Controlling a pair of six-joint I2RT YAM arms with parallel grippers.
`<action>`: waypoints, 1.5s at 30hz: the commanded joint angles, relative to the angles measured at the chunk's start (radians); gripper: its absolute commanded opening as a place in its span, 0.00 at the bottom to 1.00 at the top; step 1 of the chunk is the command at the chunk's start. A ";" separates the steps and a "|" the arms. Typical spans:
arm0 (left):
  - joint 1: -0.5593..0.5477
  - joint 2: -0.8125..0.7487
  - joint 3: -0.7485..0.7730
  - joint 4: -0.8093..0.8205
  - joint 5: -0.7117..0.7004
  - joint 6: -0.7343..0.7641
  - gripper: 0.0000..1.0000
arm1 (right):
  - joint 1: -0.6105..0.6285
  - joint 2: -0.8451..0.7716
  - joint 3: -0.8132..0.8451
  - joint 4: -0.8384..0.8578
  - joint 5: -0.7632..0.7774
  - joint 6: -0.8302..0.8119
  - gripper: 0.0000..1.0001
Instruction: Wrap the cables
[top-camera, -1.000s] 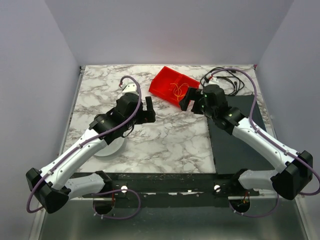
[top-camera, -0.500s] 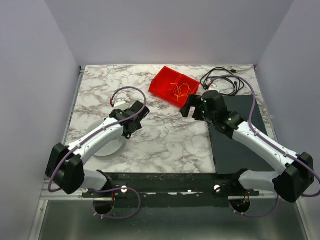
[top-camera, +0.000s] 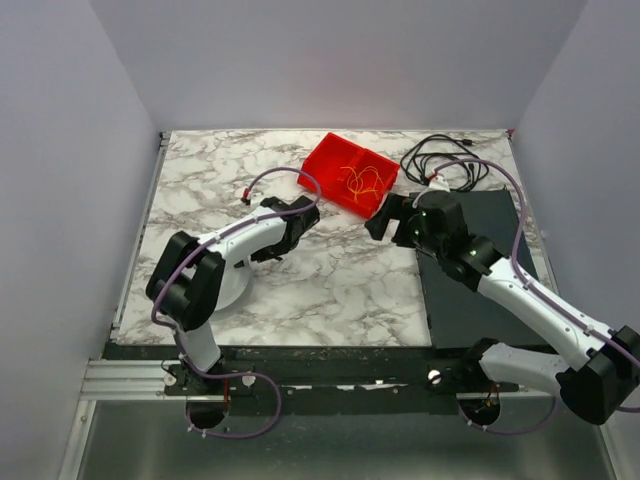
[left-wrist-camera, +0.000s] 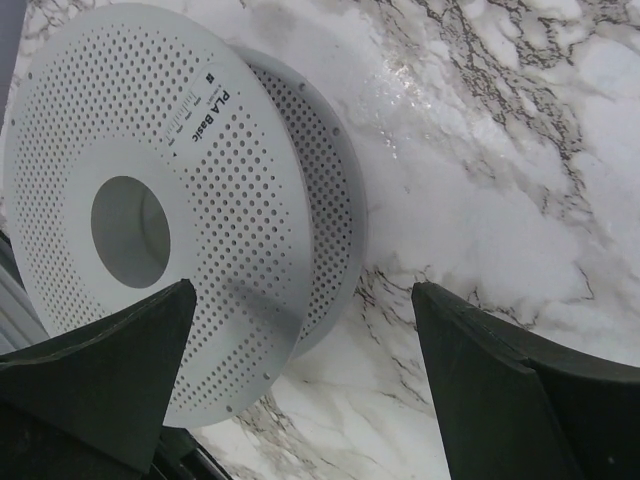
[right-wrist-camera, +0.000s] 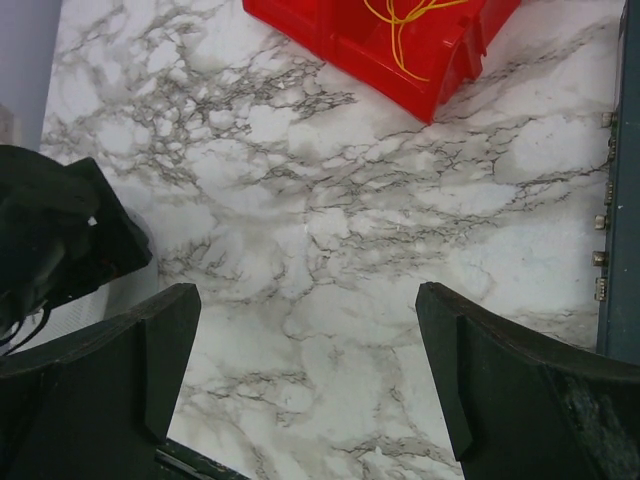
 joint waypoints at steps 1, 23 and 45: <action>0.005 0.084 0.038 -0.109 -0.047 -0.102 0.92 | 0.005 -0.048 -0.024 0.024 -0.009 -0.022 1.00; 0.032 0.160 0.066 -0.184 -0.083 -0.193 0.18 | 0.005 -0.130 -0.107 -0.010 0.002 -0.042 1.00; -0.062 -0.426 0.196 0.236 0.434 0.333 0.00 | 0.003 0.073 0.189 -0.129 0.184 -0.030 1.00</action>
